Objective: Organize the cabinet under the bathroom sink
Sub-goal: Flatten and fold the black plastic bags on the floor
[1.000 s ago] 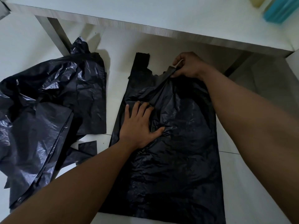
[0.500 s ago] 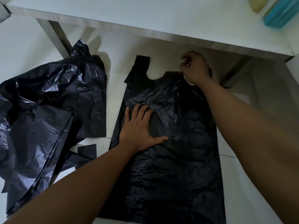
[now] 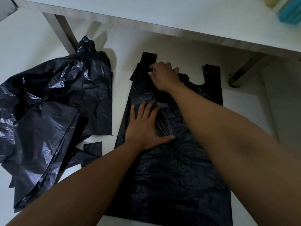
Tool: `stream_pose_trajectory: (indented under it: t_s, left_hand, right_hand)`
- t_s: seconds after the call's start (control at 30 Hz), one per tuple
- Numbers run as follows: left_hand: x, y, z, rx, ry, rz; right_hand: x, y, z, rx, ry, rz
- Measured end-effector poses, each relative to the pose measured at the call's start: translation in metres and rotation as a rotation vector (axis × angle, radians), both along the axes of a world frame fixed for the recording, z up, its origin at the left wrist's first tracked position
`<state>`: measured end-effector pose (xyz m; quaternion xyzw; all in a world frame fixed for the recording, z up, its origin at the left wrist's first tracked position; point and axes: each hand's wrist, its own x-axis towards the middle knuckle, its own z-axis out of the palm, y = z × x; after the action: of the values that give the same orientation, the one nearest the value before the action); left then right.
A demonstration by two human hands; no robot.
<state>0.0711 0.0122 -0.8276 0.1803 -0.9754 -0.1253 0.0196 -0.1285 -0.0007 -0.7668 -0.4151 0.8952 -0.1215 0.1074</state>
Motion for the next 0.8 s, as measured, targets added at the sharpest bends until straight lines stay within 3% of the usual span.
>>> stream_pose_trajectory:
  t_s: [0.23, 0.33, 0.4, 0.6, 0.8]
  left_hand:
    - [0.000, -0.001, 0.000, 0.028, -0.006, 0.001]
    - [-0.001, -0.001, 0.000, 0.022, -0.021, 0.000]
    - [-0.001, -0.001, -0.001, 0.020, -0.014, 0.004]
    - [0.000, -0.001, 0.000, 0.014, -0.006, 0.001]
    - [-0.001, 0.000, -0.001, 0.010, 0.000, 0.002]
  right_hand:
    - [-0.013, -0.047, 0.006, 0.247, -0.112, -0.061]
    - [-0.015, -0.045, 0.015, 0.124, -0.097, -0.022]
    - [-0.017, -0.040, 0.027, 0.001, -0.227, 0.018]
    - [-0.040, -0.032, 0.059, 0.105, -0.460, 0.060]
    - [-0.046, -0.030, 0.071, -0.149, -0.684, -0.020]
